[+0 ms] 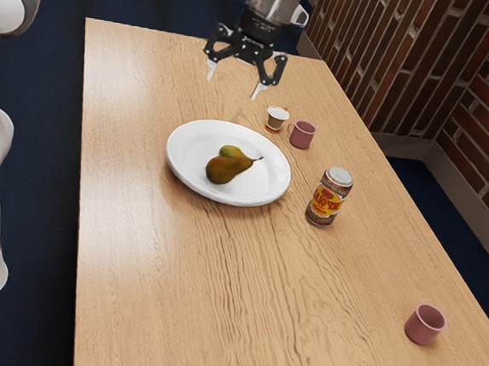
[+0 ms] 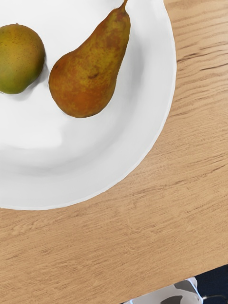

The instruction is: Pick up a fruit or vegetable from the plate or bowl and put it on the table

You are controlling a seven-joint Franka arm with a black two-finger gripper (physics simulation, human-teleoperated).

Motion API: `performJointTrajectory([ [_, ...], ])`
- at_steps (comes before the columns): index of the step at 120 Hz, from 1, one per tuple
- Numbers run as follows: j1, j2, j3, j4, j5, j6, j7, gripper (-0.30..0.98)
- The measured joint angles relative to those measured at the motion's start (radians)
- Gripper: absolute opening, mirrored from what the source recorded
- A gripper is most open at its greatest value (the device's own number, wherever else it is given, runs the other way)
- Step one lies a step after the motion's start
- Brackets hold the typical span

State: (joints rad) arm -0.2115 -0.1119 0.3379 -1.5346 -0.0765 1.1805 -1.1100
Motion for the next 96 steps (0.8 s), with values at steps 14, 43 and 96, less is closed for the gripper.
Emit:
performJointTrajectory([
  [14, -0.003, 0.004, 0.004, 0.007, -0.002, 0.108, -0.218, 0.69],
  [43, -0.015, -0.002, -0.011, 0.043, -0.011, 0.205, -0.549, 0.69],
  [96, 0.028, 0.030, 0.074, -0.078, -0.061, 0.364, -0.898, 0.69],
])
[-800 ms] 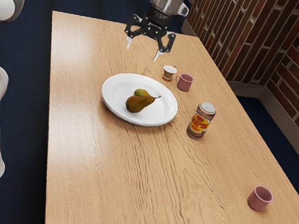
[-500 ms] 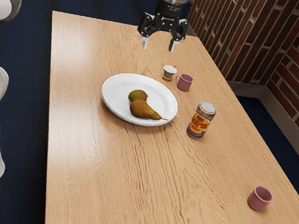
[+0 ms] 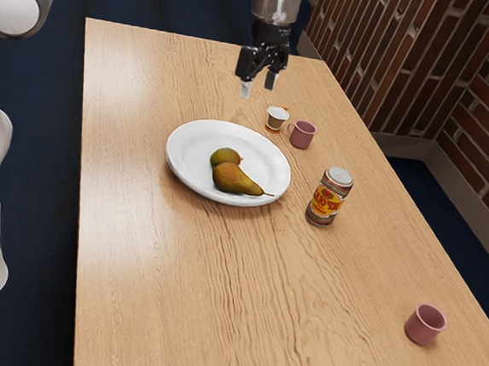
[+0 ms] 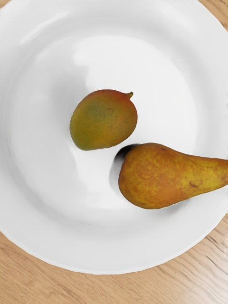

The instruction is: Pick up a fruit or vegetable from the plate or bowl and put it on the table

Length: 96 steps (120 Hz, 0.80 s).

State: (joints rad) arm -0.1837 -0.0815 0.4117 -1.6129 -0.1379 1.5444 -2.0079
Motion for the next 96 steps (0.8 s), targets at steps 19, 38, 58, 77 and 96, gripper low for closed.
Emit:
performJointTrajectory([
  [19, -0.009, 0.002, -0.005, -0.029, -0.010, 0.076, -0.076, 0.69],
  [38, -0.008, -0.037, -0.035, -0.135, -0.037, 0.156, -0.135, 0.69],
  [58, 0.014, -0.107, -0.103, -0.255, -0.076, 0.229, -0.186, 0.69],
  [77, 0.071, -0.207, -0.210, -0.404, -0.095, 0.302, -0.225, 0.69],
  [96, 0.143, -0.287, -0.255, -0.525, -0.116, 0.353, -0.251, 0.69],
])
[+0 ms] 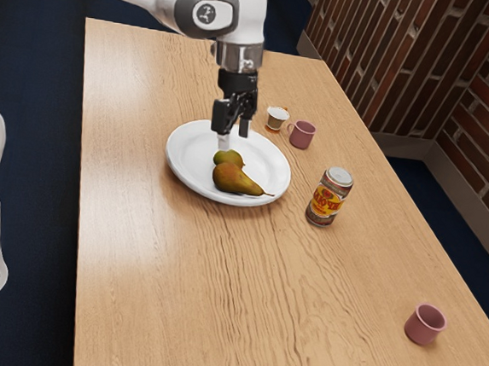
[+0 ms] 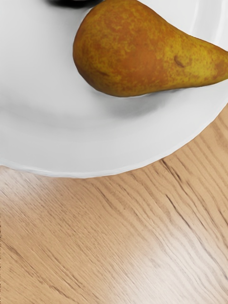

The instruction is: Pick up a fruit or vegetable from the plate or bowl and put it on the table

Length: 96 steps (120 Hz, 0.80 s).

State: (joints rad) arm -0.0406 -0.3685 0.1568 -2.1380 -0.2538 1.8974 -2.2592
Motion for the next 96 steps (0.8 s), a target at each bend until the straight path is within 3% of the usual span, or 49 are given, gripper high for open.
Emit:
performJointTrajectory([
  [27, 0.110, 0.005, -0.003, -0.028, -0.006, 0.032, 0.003, 0.69],
  [96, 0.134, 0.107, -0.015, -0.032, 0.032, 0.099, 0.176, 0.69],
])
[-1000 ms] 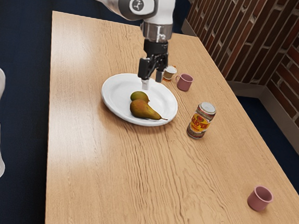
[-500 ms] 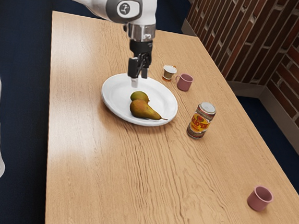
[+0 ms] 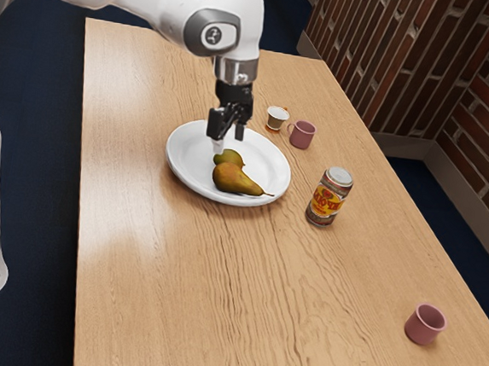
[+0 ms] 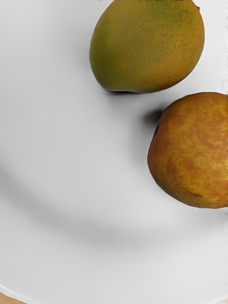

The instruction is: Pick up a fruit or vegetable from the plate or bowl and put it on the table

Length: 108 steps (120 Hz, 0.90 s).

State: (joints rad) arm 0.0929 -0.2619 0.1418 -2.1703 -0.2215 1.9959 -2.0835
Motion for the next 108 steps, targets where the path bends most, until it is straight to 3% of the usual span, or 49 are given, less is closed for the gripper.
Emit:
performJointTrajectory([
  [73, -0.014, 0.139, -0.019, 0.037, -0.051, 0.090, 0.112, 0.69],
  [108, -0.001, 0.055, -0.070, -0.032, -0.090, 0.113, 0.117, 0.69],
])
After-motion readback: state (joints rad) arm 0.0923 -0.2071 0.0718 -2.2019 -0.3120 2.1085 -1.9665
